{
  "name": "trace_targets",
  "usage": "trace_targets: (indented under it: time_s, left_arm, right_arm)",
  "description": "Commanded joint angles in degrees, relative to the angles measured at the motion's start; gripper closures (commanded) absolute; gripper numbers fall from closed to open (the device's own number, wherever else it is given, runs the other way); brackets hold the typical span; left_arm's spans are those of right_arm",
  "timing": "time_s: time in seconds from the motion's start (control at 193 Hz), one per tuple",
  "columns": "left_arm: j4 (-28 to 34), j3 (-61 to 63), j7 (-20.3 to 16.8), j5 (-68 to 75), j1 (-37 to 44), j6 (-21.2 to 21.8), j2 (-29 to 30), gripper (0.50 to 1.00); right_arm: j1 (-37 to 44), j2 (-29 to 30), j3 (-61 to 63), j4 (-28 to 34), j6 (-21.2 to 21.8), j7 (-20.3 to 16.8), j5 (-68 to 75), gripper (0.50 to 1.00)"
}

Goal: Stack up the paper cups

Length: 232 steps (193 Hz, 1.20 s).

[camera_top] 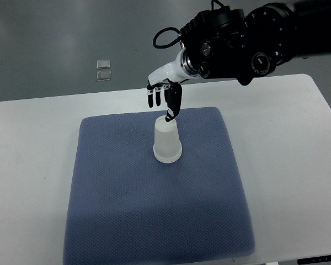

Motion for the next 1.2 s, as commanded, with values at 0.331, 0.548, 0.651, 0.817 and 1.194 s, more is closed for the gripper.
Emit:
trace_targets:
  time_s: [0.331, 0.548, 0.651, 0.817, 1.194]
  left_arm:
    - [0.1, 0.0, 0.09, 0.0, 0.0, 0.0, 0.0, 0.5]
    - [-0.43, 0.0, 0.0, 0.0, 0.0, -0.09, 0.0, 0.5]
    - [-0.08, 0.0, 0.09, 0.0, 0.0, -0.09, 0.0, 0.5]
    - [0.01, 0.0, 0.09, 0.0, 0.0, 0.0, 0.0, 0.5]
    - [-0.34, 0.0, 0.09, 0.0, 0.0, -0.09, 0.0, 0.5]
  right_arm:
    - [-6.45, -3.43, 2.46, -0.09, -9.13, 0.62, 2.28, 0.715]
    - [-10.67, -6.68, 8.96, -1.84, -15.11, 1.49, 8.7, 0.711]
    - [-16.3, -10.28, 16.53, -5.36, -16.7, 2.46, 10.11, 0.711]
    - [-28.96, -15.82, 34.02, -12.13, -17.49, 2.55, 14.15, 0.711]
    - [-59.54, -17.67, 71.36, -22.58, -16.26, 7.38, 15.47, 0.603]
